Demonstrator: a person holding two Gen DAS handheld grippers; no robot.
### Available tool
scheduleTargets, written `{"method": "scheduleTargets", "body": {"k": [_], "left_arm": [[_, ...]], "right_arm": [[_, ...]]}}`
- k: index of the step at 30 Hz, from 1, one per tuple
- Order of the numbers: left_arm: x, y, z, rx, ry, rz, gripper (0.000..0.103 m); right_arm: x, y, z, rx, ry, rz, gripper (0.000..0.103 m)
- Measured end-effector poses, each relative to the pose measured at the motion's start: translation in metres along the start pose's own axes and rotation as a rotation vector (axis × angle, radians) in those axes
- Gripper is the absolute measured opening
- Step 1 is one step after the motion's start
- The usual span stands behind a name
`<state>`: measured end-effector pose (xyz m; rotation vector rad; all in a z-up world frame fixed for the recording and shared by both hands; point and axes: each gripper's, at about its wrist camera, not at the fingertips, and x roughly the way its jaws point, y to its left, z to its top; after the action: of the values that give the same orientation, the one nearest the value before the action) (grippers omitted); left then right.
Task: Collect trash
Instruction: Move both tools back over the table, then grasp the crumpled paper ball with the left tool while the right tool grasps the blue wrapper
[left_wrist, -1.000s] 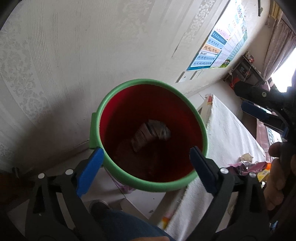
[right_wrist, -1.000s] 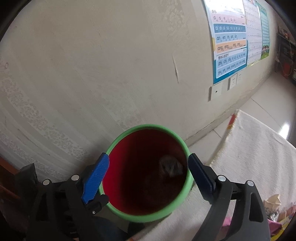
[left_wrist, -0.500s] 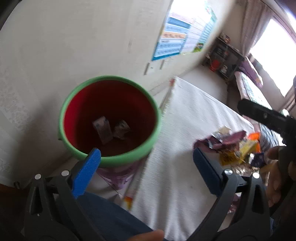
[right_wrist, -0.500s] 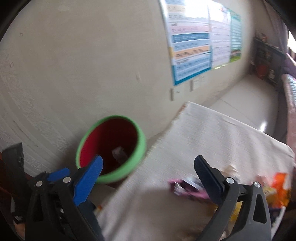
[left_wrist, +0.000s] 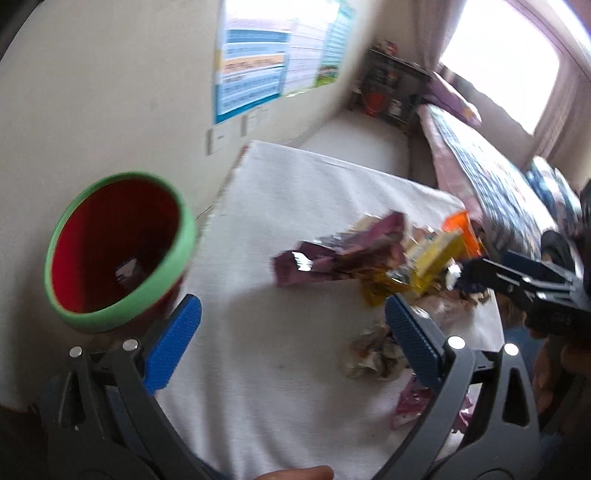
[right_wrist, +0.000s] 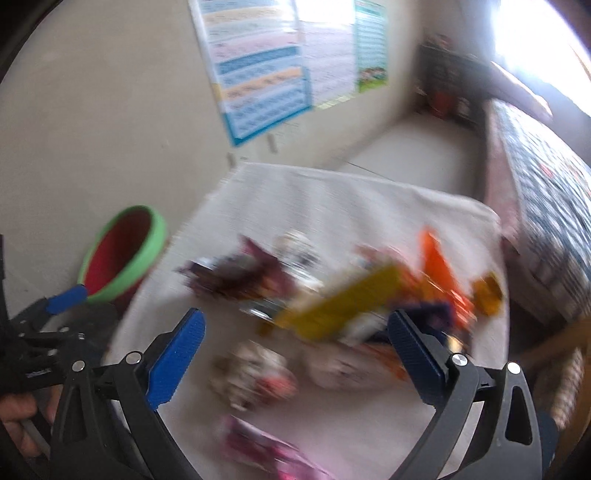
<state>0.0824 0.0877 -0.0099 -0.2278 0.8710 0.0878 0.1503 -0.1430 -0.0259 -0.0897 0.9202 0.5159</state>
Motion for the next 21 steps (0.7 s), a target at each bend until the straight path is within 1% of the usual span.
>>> {"method": "scheduleTargets", "body": {"k": [2, 6, 8, 12, 14, 17, 21], "left_arm": [[0.008, -0.018, -0.003, 0.037, 0.031, -0.025, 0.098], [0.02, -0.039, -0.01, 0.056, 0.101, -0.09, 0.098], [0.025, -0.048, -0.013, 0.061, 0.127, -0.114, 0.098], [0.036, -0.062, -0.018, 0.073, 0.167, -0.138, 0.098], [0.043, -0.069, -0.021, 0.084, 0.193, -0.15, 0.098], [0.054, -0.08, -0.025, 0.115, 0.223, -0.145, 0.097], [0.065, -0.087, -0.026, 0.128, 0.244, -0.139, 0.097]], "right_arm": [[-0.004, -0.024, -0.01, 0.039, 0.006, -0.034, 0.096], [-0.011, -0.058, -0.025, 0.096, 0.008, -0.07, 0.096], [-0.012, -0.07, -0.029, 0.111, 0.011, -0.079, 0.096], [-0.009, -0.085, -0.032, 0.135, 0.018, -0.086, 0.095], [-0.006, -0.089, -0.032, 0.148, 0.024, -0.083, 0.092], [-0.001, -0.09, -0.032, 0.147, 0.03, -0.076, 0.087], [0.006, -0.094, -0.031, 0.154, 0.039, -0.062, 0.077]]}}
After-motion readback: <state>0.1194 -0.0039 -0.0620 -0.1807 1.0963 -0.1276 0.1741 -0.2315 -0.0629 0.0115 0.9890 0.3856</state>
